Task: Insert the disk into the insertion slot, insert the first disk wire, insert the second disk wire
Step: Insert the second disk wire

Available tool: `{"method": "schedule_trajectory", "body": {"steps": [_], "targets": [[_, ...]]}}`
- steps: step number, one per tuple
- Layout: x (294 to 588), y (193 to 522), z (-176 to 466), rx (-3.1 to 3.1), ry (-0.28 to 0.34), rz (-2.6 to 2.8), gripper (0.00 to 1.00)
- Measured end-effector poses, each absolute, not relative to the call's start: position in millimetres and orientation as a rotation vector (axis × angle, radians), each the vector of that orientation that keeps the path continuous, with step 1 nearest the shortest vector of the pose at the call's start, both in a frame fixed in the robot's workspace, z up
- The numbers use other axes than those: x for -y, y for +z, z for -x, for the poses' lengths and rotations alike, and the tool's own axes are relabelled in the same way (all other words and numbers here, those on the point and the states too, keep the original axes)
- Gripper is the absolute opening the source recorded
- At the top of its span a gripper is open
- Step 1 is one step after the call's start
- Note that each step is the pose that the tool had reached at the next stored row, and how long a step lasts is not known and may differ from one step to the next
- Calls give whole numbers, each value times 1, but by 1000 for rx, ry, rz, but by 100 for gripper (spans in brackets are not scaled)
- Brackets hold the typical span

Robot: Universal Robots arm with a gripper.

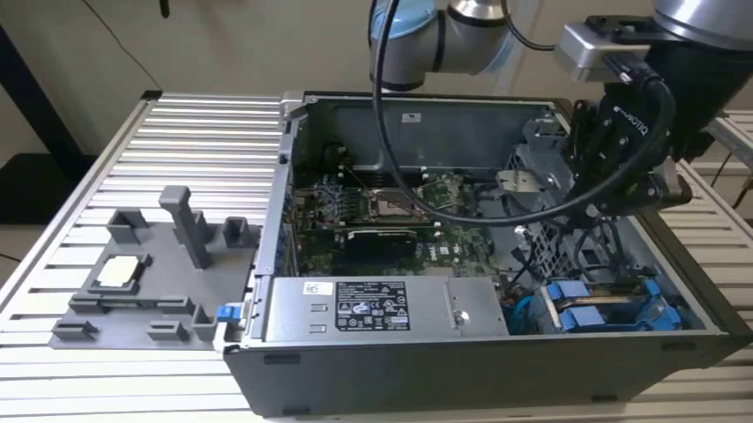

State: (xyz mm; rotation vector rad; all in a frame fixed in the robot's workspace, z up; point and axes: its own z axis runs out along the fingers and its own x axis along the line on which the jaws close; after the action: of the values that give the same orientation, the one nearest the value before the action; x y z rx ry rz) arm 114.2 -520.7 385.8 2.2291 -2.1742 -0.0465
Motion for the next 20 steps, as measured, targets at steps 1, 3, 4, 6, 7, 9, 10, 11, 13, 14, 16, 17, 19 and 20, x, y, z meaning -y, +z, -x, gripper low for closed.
{"method": "schedule_trajectory", "body": {"steps": [1,3,4,6,7,9,10,11,13,14,16,17,19,20], "targets": [[521,386,-111,2176,-43,-2231,27],[521,386,-104,2180,-35,-2235,27],[521,386,-102,2181,-31,-2236,27],[521,386,-102,2181,-30,-2237,27],[521,386,-102,2181,-30,-2237,27],[521,385,-101,2182,-28,-2238,27],[520,385,-101,2185,-20,-2242,27],[520,385,-100,2189,-6,-2250,27],[519,384,-100,2194,23,-2266,27],[519,383,-99,2196,35,-2273,27],[516,382,-98,2197,59,-2280,27],[514,381,-97,2194,71,-2280,27],[511,380,-95,2188,96,-2282,27],[509,380,-95,2185,107,-2283,27]]}}
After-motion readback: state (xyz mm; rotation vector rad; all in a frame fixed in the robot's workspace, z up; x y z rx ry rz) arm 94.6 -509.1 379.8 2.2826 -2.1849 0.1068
